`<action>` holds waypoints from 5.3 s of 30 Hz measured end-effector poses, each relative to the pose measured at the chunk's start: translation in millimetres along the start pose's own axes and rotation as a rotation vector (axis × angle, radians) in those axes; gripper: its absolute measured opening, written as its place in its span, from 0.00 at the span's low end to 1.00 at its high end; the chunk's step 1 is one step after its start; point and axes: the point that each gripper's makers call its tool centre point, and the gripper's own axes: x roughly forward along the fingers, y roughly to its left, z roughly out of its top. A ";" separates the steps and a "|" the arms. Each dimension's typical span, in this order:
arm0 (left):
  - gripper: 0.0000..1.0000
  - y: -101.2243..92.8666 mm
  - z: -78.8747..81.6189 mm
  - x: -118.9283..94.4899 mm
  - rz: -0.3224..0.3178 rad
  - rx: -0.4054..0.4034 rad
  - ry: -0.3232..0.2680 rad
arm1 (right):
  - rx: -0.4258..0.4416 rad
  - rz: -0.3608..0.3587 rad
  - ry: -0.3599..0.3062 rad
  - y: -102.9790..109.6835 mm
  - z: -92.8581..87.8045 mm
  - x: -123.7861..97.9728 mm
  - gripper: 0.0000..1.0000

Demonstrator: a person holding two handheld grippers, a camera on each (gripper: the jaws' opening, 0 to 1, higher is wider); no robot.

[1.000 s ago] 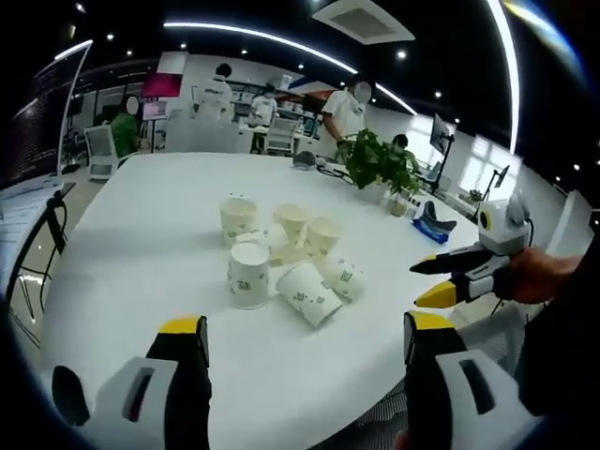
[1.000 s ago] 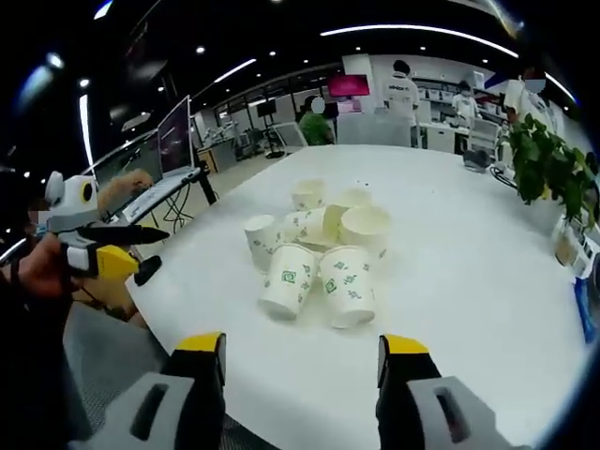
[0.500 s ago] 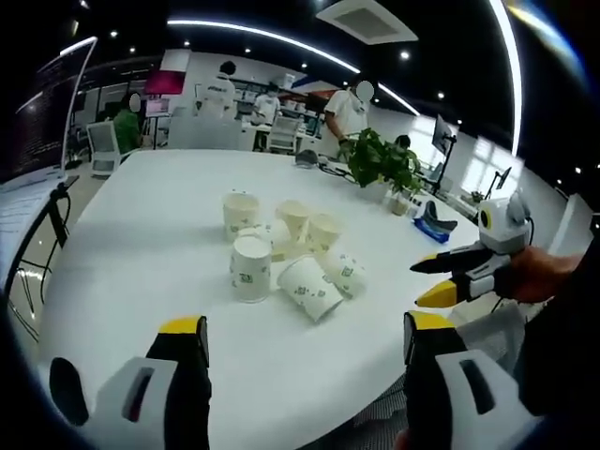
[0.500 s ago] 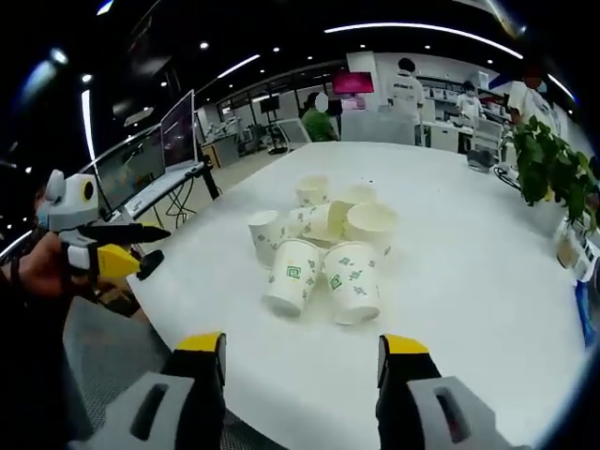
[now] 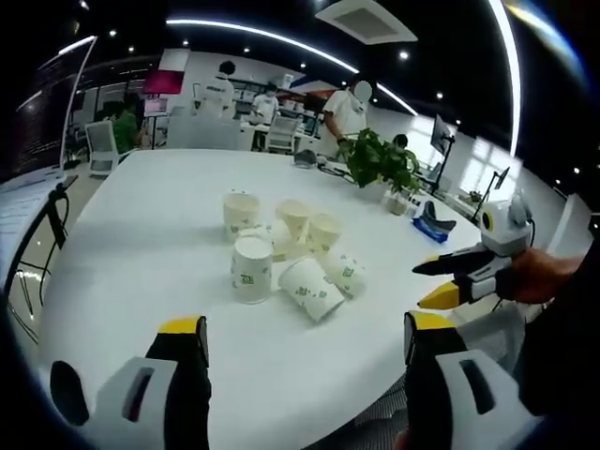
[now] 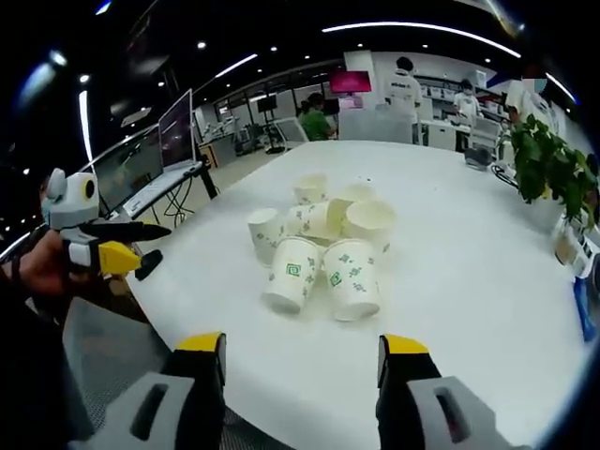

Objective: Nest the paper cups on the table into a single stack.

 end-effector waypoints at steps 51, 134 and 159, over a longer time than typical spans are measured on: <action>0.81 30.6 28.8 47.1 -0.069 0.099 0.066 | 0.045 -0.071 -0.029 -14.0 1.1 -10.0 0.65; 0.36 51.6 16.3 71.8 -0.067 0.282 0.209 | -0.088 0.101 0.044 18.9 3.2 22.6 0.62; 0.36 -8.3 22.0 35.7 -0.272 0.247 0.037 | -0.216 0.463 0.043 69.3 21.3 42.2 0.57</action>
